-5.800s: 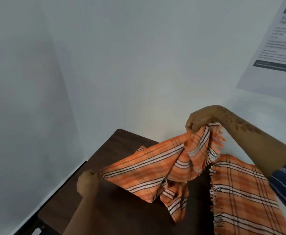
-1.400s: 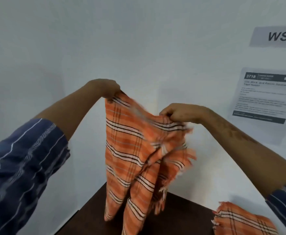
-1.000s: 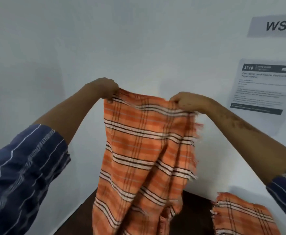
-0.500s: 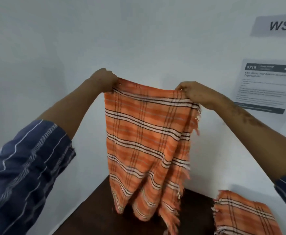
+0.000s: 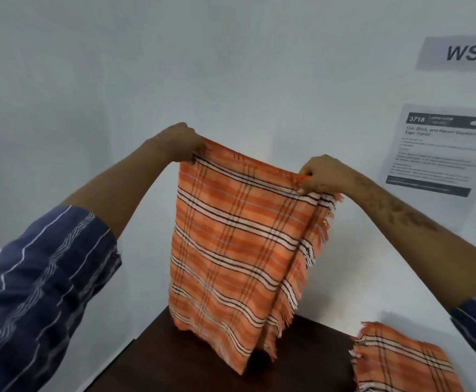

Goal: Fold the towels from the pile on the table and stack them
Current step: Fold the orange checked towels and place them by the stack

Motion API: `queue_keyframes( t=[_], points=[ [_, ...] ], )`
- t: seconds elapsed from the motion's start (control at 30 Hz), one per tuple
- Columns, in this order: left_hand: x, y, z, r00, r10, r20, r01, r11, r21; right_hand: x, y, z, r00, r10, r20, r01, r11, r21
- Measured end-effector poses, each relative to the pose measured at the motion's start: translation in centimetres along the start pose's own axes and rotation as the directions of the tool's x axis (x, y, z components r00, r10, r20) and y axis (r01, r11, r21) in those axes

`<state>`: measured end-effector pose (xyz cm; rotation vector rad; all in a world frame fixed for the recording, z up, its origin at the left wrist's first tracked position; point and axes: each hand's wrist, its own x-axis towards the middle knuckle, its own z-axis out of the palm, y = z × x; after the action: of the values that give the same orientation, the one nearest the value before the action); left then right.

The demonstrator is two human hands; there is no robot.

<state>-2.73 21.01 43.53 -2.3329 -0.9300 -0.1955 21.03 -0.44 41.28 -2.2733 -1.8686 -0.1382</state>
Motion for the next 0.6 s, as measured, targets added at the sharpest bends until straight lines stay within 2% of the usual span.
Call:
queue_keyframes(
  t=[0.07,0.1,0.2,0.33,0.47,0.5,0.53,0.6],
  points=[
    [-0.5,0.1,0.4,0.998,0.007,0.061,-0.004,0.999,-0.041,0.4,0.7,-0.3,0.999,0.035,0.036,-0.037,0.997,0.063],
    [-0.8,0.5,0.7,0.996,0.019,0.090,-0.012,0.997,-0.081,0.7,1.1,-0.3,0.997,0.072,0.007,-0.072,0.996,0.056],
    [-1.6,2.7,0.9,0.989,0.077,0.129,-0.054,0.983,-0.177,2.6,2.7,-0.1,0.962,0.202,-0.185,-0.214,0.976,-0.045],
    [-3.0,5.9,0.3,0.957,0.135,0.259,-0.043,0.942,-0.331,3.5,3.8,0.3,0.916,0.238,-0.322,-0.276,0.958,-0.078],
    [-5.4,9.2,0.0,0.884,0.257,0.392,-0.071,0.899,-0.431,4.1,4.9,1.4,0.880,0.182,-0.438,-0.306,0.924,-0.231],
    [-5.9,9.8,-0.3,0.843,0.304,0.445,-0.041,0.859,-0.510,4.3,4.8,1.8,0.874,0.166,-0.458,-0.304,0.920,-0.248],
    [-6.4,10.2,-0.5,0.791,0.358,0.496,0.042,0.777,-0.629,4.4,4.8,2.2,0.867,0.150,-0.475,-0.299,0.919,-0.256],
    [-6.7,10.3,-1.0,0.692,0.478,0.541,0.256,0.538,-0.803,4.6,4.9,2.8,0.857,0.130,-0.499,-0.290,0.921,-0.259]
  ],
)
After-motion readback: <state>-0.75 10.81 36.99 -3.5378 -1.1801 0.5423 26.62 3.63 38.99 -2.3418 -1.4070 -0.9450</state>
